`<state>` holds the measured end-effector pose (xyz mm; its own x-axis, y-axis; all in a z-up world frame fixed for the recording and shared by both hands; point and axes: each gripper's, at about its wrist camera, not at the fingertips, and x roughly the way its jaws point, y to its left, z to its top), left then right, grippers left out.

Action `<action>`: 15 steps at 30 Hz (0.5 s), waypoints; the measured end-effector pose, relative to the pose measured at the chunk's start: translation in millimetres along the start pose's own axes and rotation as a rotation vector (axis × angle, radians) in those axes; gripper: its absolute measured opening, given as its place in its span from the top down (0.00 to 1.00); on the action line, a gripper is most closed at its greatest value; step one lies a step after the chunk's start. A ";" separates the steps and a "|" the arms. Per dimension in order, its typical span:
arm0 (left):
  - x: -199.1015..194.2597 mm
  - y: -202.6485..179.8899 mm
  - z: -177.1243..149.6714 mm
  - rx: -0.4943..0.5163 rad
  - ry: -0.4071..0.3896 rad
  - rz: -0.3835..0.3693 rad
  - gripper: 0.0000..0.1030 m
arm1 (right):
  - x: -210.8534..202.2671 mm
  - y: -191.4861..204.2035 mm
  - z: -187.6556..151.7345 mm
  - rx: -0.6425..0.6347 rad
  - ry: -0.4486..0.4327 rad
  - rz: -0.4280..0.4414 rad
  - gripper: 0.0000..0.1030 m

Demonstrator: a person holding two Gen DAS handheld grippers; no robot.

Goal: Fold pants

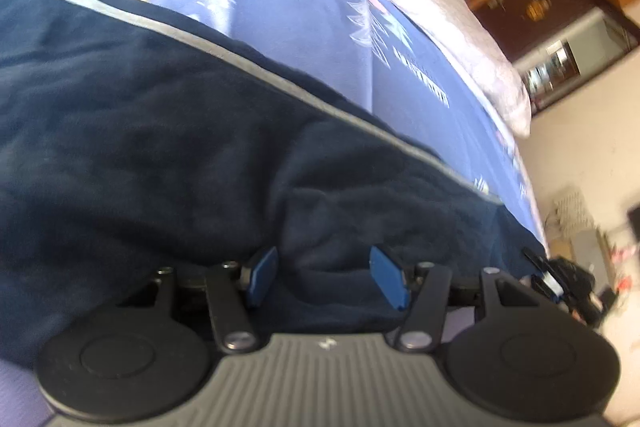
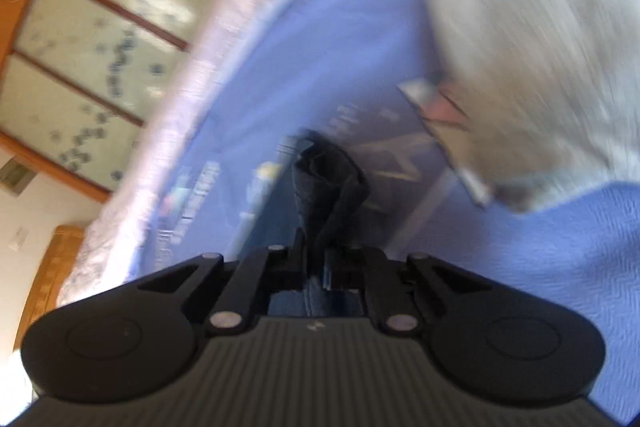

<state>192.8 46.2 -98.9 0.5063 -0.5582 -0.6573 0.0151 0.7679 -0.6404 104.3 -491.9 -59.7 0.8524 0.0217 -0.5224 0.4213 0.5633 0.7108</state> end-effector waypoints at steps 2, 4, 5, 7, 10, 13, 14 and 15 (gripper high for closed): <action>-16.9 5.7 6.4 -0.038 -0.045 -0.037 0.48 | -16.8 31.5 -3.3 -0.100 -0.018 0.058 0.91; -29.0 12.4 15.1 -0.095 -0.067 -0.091 0.47 | -31.2 72.0 -13.2 -0.219 -0.018 0.132 0.91; -33.7 15.1 20.4 -0.120 -0.075 -0.118 0.46 | -36.1 94.3 -22.0 -0.285 -0.010 0.167 0.91; -39.7 17.5 30.2 -0.151 -0.089 -0.157 0.42 | -41.1 138.1 -51.2 -0.423 0.026 0.235 0.91; -35.3 17.7 42.0 -0.174 -0.076 -0.216 0.19 | -31.8 191.2 -113.2 -0.588 0.130 0.337 0.91; -17.7 20.7 50.6 -0.193 -0.041 -0.218 0.12 | -8.6 223.0 -189.4 -0.713 0.278 0.373 0.91; -8.7 22.6 52.2 -0.205 -0.016 -0.213 0.12 | 4.5 227.3 -212.9 -0.720 0.342 0.367 0.91; -1.2 25.9 52.5 -0.217 0.003 -0.202 0.12 | 16.5 228.2 -235.3 -0.724 0.399 0.352 0.91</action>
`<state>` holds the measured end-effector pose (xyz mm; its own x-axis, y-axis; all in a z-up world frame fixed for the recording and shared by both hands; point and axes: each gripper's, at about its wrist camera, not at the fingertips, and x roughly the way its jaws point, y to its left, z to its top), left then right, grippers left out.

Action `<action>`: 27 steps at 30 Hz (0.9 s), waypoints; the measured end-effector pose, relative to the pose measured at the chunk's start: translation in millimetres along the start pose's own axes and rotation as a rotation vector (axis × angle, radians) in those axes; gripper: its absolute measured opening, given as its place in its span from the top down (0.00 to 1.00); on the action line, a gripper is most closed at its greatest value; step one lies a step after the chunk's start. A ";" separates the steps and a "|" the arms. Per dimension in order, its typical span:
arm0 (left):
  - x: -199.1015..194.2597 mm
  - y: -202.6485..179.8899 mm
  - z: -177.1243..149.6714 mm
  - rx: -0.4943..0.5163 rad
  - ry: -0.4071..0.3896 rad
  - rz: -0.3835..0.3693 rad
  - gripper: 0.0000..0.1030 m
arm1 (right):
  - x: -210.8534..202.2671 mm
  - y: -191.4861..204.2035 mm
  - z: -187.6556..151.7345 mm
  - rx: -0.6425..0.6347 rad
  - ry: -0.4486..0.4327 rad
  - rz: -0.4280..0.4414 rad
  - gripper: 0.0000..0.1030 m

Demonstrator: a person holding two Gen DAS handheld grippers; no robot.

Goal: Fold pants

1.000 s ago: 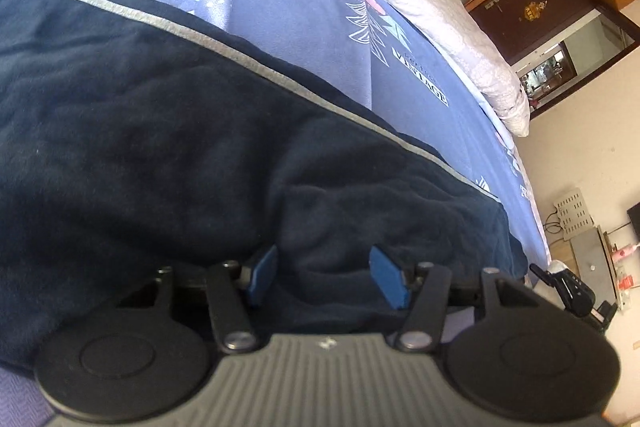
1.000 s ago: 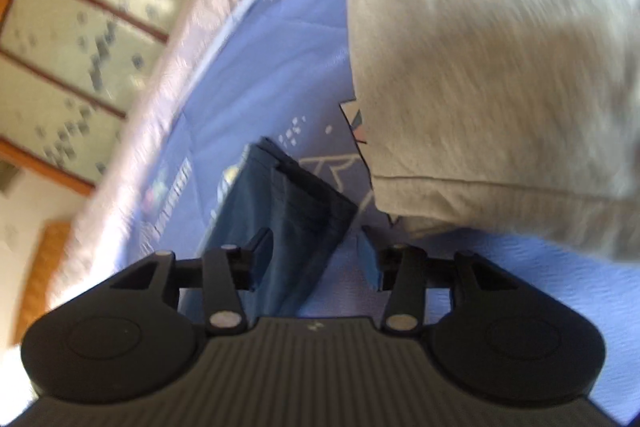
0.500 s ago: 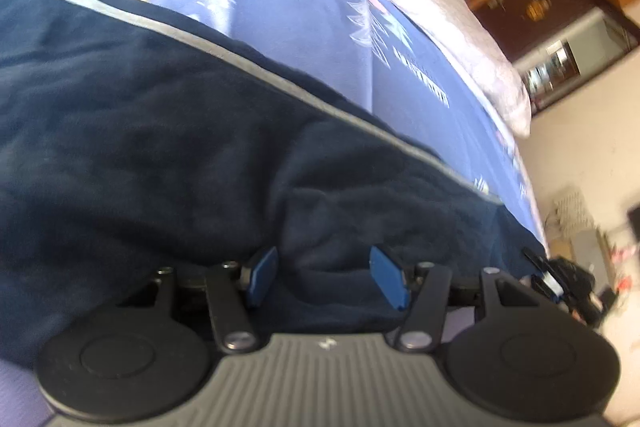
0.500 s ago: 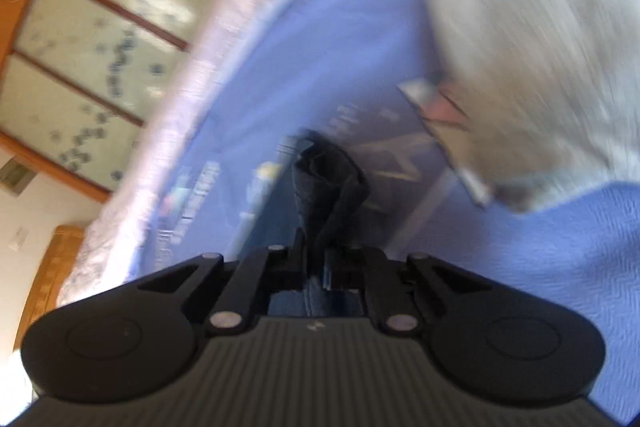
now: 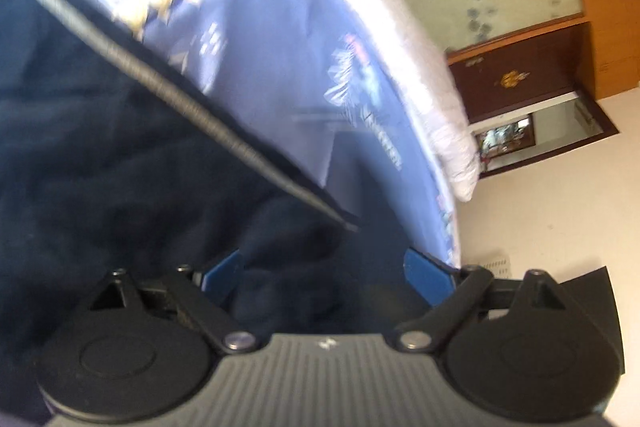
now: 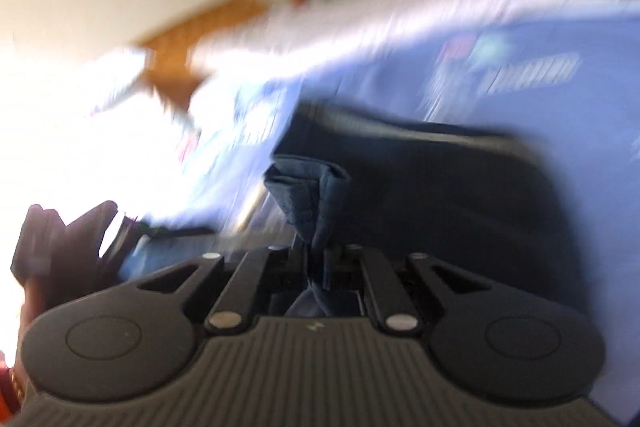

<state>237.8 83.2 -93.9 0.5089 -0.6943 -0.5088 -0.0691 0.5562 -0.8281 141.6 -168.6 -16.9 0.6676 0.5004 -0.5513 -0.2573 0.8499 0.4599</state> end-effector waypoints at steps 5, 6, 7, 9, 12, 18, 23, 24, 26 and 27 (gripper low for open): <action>19.8 14.7 -3.5 -0.026 0.007 0.058 0.14 | 53.9 15.3 -46.2 -0.043 0.132 -0.087 0.91; 20.2 13.7 -4.5 -0.021 -0.001 0.058 0.17 | 51.3 15.4 -45.3 -0.045 0.119 -0.083 0.90; 21.9 12.6 -4.8 -0.013 -0.003 0.070 0.25 | 46.7 13.0 -42.6 -0.036 0.117 -0.074 0.88; 26.9 10.8 -6.1 0.013 -0.001 0.104 0.50 | 38.7 8.2 -36.4 -0.016 0.114 -0.036 0.82; 31.2 15.4 -4.0 0.011 0.009 0.155 0.80 | 19.0 8.6 -32.1 0.001 0.110 0.014 0.60; 6.5 4.5 2.1 0.122 -0.042 0.151 0.85 | -56.9 -27.6 -42.6 0.186 -0.043 0.006 0.57; -34.3 11.9 11.9 0.128 -0.105 0.238 0.84 | -95.7 -49.2 -41.6 0.301 -0.139 -0.045 0.57; -34.0 16.5 11.0 0.125 -0.092 0.284 0.83 | -95.5 -49.7 -40.6 0.300 -0.140 -0.050 0.57; -23.5 26.4 8.7 0.118 -0.032 0.369 0.79 | -83.5 -49.1 -39.7 0.298 -0.123 -0.069 0.57; -24.8 29.5 6.6 0.134 -0.041 0.357 0.78 | -75.0 -48.6 -40.2 0.295 -0.105 -0.087 0.56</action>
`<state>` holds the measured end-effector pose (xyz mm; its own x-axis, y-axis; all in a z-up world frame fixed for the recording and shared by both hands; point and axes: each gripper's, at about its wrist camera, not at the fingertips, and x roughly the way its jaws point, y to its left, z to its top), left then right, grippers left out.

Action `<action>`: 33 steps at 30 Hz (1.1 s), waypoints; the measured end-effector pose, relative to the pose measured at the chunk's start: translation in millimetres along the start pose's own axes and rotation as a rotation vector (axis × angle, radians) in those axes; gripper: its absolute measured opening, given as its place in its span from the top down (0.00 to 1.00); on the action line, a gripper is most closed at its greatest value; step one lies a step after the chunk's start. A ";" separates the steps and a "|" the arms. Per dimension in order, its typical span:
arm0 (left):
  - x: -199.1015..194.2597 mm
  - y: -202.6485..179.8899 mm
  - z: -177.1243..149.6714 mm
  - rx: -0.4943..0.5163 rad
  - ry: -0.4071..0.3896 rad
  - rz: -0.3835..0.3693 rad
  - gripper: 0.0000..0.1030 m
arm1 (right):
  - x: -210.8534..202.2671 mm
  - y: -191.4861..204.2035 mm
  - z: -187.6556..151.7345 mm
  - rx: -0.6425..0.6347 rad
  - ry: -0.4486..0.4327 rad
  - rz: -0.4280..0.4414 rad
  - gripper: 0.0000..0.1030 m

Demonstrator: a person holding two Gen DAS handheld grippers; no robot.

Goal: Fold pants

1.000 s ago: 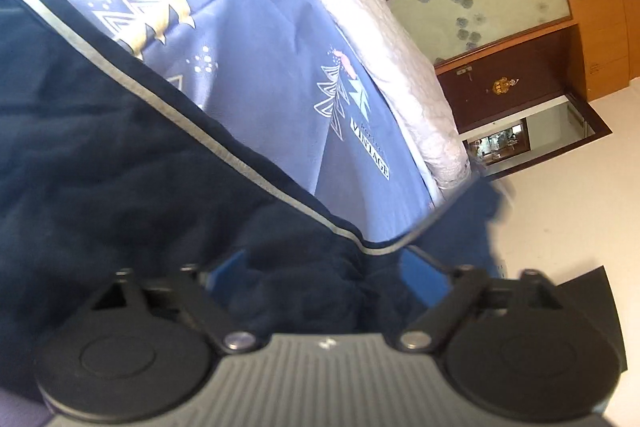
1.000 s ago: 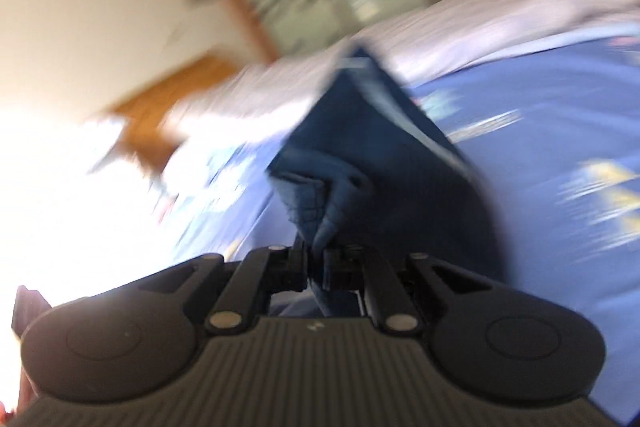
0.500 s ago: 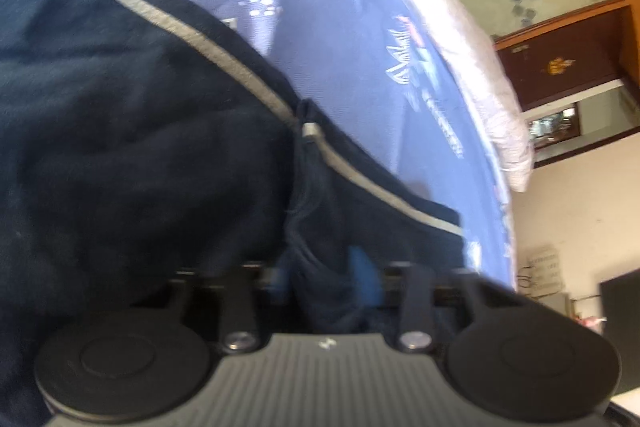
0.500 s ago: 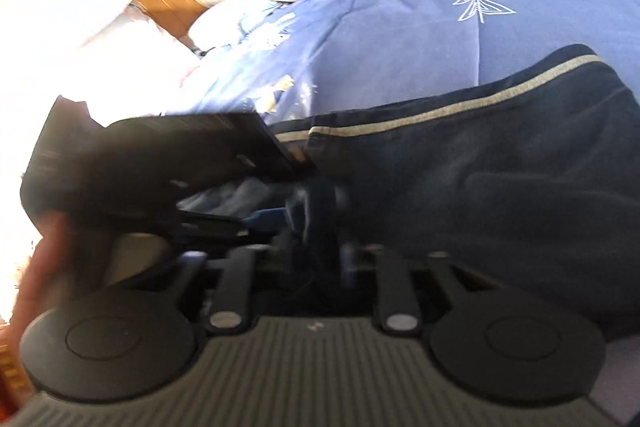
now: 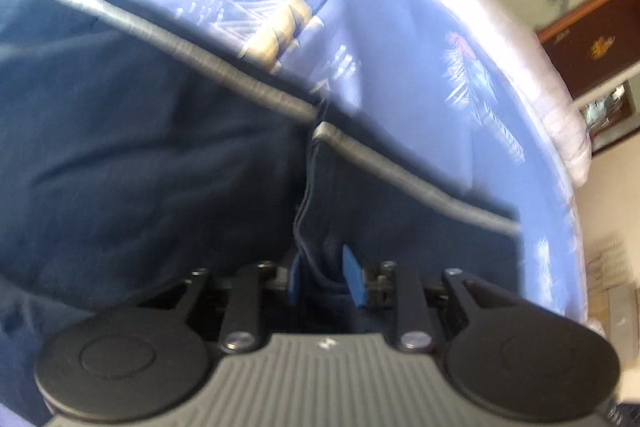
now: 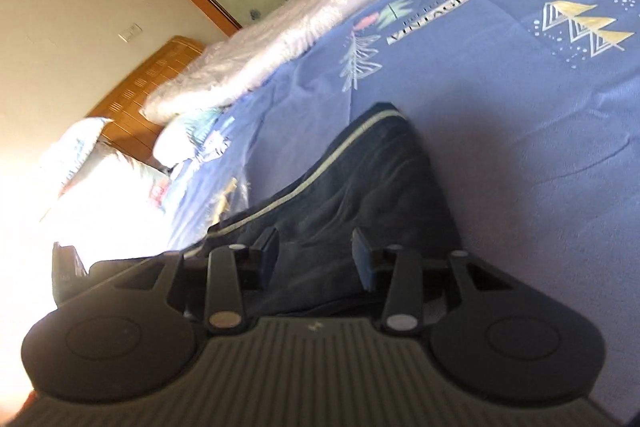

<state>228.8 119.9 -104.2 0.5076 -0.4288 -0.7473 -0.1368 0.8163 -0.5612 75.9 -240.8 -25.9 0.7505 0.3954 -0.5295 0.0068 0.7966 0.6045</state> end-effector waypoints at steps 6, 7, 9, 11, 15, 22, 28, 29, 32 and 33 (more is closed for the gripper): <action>-80.7 35.6 0.0 -0.068 -0.125 -0.087 0.68 | 19.9 0.6 -18.2 0.021 0.055 -0.102 0.55; -102.4 50.3 -0.7 -0.079 -0.168 -0.109 0.63 | 12.6 6.1 -18.9 -0.001 0.045 -0.098 0.55; -145.8 82.7 -6.5 -0.114 -0.261 -0.113 0.61 | 3.4 20.2 -23.2 -0.050 0.024 -0.093 0.55; -185.0 122.5 -16.6 -0.184 -0.345 -0.066 0.56 | -0.8 34.0 -30.4 -0.081 0.013 -0.070 0.55; -226.9 203.2 -40.0 -0.410 -0.437 0.012 0.53 | 8.9 62.1 -53.0 -0.103 0.065 0.031 0.55; -213.3 273.8 -46.7 -0.681 -0.463 -0.119 0.40 | 37.7 113.4 -103.0 -0.230 0.256 0.102 0.55; -196.7 295.5 -28.9 -0.770 -0.536 -0.165 0.30 | 27.3 122.4 -108.5 -0.281 0.279 0.088 0.55; -194.1 296.0 -23.6 -0.775 -0.543 -0.168 0.27 | 23.0 120.9 -108.3 -0.281 0.274 0.080 0.55; -188.0 290.9 -14.8 -0.748 -0.547 -0.134 0.32 | 22.3 117.0 -106.6 -0.257 0.270 0.065 0.55; -187.1 286.8 -12.0 -0.716 -0.546 -0.103 0.37 | 24.0 114.9 -107.0 -0.244 0.270 0.060 0.55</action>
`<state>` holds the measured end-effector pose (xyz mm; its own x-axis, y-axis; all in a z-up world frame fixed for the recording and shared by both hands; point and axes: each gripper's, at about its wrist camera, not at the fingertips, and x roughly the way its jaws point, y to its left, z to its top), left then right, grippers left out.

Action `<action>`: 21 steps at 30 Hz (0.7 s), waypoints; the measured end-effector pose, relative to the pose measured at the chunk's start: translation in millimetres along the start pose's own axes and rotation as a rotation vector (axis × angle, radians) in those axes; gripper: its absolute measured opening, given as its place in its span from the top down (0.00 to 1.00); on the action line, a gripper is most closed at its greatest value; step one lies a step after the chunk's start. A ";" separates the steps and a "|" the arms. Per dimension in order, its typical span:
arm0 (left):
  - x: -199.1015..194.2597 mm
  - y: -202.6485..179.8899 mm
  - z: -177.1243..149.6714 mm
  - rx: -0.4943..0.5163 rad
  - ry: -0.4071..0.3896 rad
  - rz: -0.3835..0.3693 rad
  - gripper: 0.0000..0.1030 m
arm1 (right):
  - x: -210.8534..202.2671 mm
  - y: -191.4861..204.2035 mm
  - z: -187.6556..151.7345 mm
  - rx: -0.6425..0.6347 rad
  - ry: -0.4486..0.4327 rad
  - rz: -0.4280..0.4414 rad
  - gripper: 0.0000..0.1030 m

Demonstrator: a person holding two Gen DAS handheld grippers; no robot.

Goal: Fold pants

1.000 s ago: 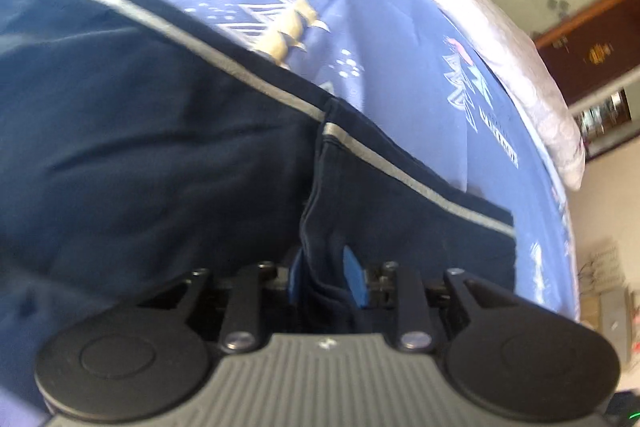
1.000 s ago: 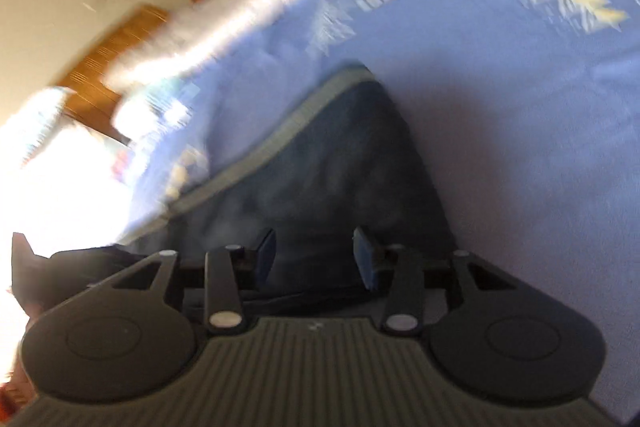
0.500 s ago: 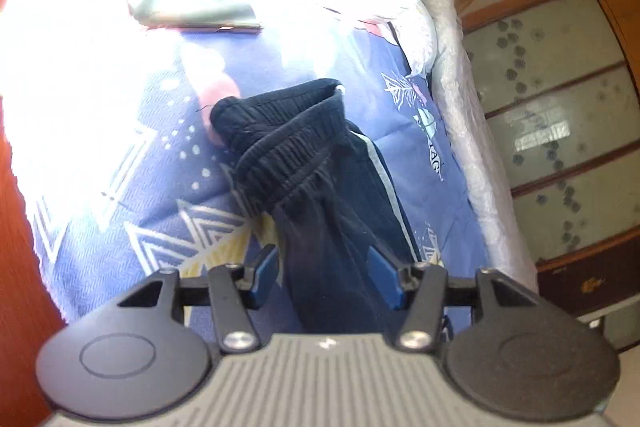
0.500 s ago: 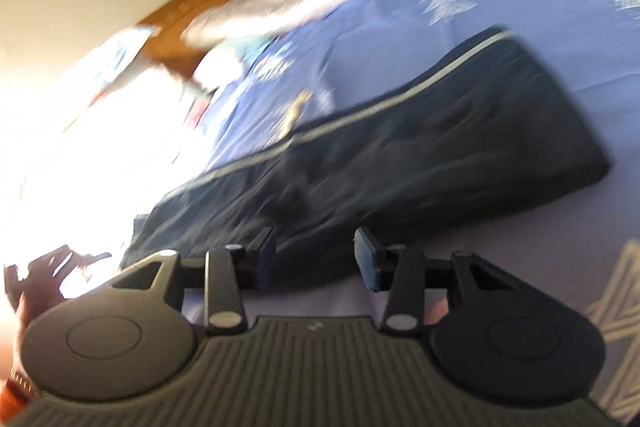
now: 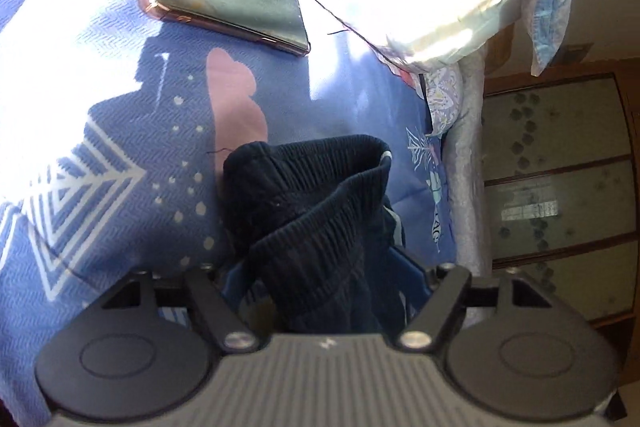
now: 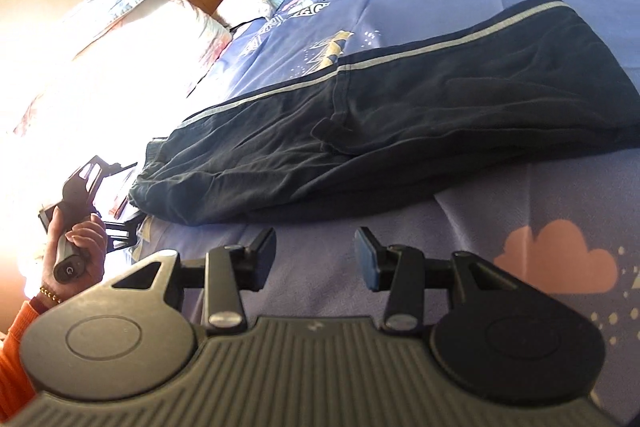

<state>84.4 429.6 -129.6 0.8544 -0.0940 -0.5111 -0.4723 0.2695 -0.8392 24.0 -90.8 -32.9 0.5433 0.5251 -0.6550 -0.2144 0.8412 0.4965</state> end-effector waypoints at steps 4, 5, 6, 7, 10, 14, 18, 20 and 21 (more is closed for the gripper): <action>5.4 -8.8 -0.7 0.099 0.004 0.068 0.75 | 4.2 -4.6 -0.3 0.037 0.008 -0.013 0.54; -1.3 -11.4 -1.7 0.089 0.001 0.031 0.77 | 4.6 -5.3 -0.6 0.041 0.012 -0.014 0.54; -8.8 -19.0 -3.9 0.105 -0.010 -0.008 0.77 | 4.3 -5.1 -1.2 0.039 0.012 -0.015 0.54; -19.2 -28.8 -8.7 0.137 -0.022 -0.034 0.77 | 3.8 -5.1 -1.3 0.035 0.009 -0.016 0.54; -44.9 -69.4 -30.8 0.247 -0.032 -0.120 0.80 | 4.8 -6.8 0.9 0.049 -0.002 -0.018 0.54; -51.3 -141.2 -82.7 0.500 -0.020 -0.201 0.81 | 1.8 -9.4 6.8 0.059 -0.034 -0.012 0.54; -32.2 -200.4 -157.1 0.744 0.067 -0.254 0.81 | -11.1 -22.7 11.8 0.095 -0.086 -0.013 0.54; -16.0 -213.1 -197.6 0.804 0.147 -0.256 0.81 | -18.0 -34.4 13.6 0.125 -0.109 -0.022 0.54; -5.5 -216.3 -218.8 0.843 0.190 -0.242 0.80 | -21.0 -40.5 14.4 0.141 -0.119 -0.028 0.54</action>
<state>134.5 162.1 14.1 0.8241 -0.3770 -0.4228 0.0960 0.8286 -0.5516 33.0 -137.8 -31.0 0.6416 0.4754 -0.6019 -0.0861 0.8244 0.5594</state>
